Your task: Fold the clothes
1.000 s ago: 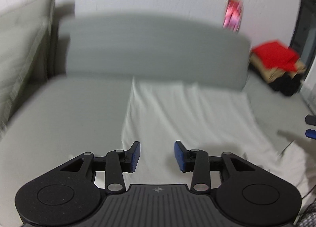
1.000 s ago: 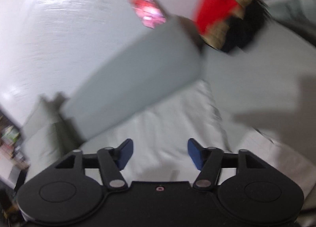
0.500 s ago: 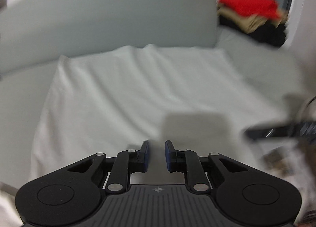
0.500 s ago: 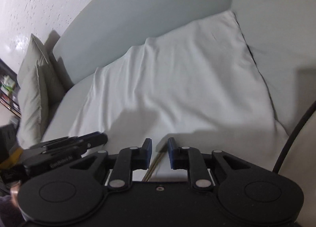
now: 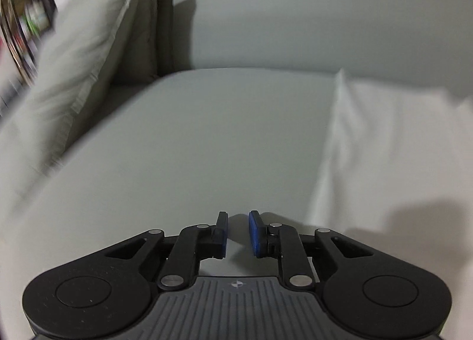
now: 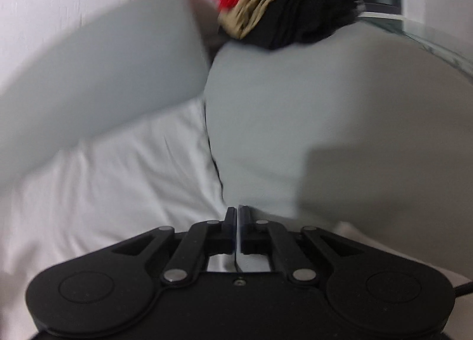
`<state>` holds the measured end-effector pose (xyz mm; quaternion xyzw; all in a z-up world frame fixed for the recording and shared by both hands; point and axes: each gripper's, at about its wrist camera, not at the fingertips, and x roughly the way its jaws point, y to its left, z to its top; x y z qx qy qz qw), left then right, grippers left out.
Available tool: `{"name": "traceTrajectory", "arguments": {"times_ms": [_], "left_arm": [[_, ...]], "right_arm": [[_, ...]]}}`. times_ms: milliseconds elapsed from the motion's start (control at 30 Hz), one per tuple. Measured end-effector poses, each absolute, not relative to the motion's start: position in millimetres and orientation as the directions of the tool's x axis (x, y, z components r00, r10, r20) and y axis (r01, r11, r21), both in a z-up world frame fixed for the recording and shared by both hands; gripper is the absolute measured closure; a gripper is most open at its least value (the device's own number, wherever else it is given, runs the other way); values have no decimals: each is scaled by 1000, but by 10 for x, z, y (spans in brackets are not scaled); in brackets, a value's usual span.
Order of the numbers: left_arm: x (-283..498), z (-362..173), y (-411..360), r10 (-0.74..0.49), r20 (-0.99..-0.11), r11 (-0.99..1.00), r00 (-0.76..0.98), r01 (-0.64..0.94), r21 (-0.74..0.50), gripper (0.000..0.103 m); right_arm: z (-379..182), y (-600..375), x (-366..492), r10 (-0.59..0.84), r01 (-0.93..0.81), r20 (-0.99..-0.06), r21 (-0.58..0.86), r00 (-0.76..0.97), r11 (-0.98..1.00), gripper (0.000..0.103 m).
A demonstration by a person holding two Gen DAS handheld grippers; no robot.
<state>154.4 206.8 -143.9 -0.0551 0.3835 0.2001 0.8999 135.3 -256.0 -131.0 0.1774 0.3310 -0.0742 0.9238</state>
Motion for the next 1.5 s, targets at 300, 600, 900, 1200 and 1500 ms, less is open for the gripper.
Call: {"name": "traceTrajectory", "arguments": {"times_ms": [300, 600, 900, 1200, 1500], "left_arm": [[1357, -1300, 1103, -267, -632, 963, 727, 221, -153, 84], [1648, -1632, 1140, 226, -676, 964, 701, -61, 258, 72], [1741, -1659, 1656, 595, -614, 803, 518, -368, 468, 71], [1606, -1331, 1381, -28, -717, 1000, 696, 15, -25, 69], [1548, -1408, 1568, 357, -713, 928, 604, -145, 342, 73]], "right_arm": [[-1266, -1823, 1591, 484, -199, -567, 491, 666, 848, 91], [-1574, -1616, 1994, 255, -59, -650, 308, 716, 950, 103], [-1545, -2468, 1885, -23, 204, -718, 167, 696, 965, 103], [-1398, -2326, 1562, 146, 73, -731, 260, 667, 963, 89], [-1317, -2170, 1478, -50, 149, -764, 61, 643, 987, 96]]}}
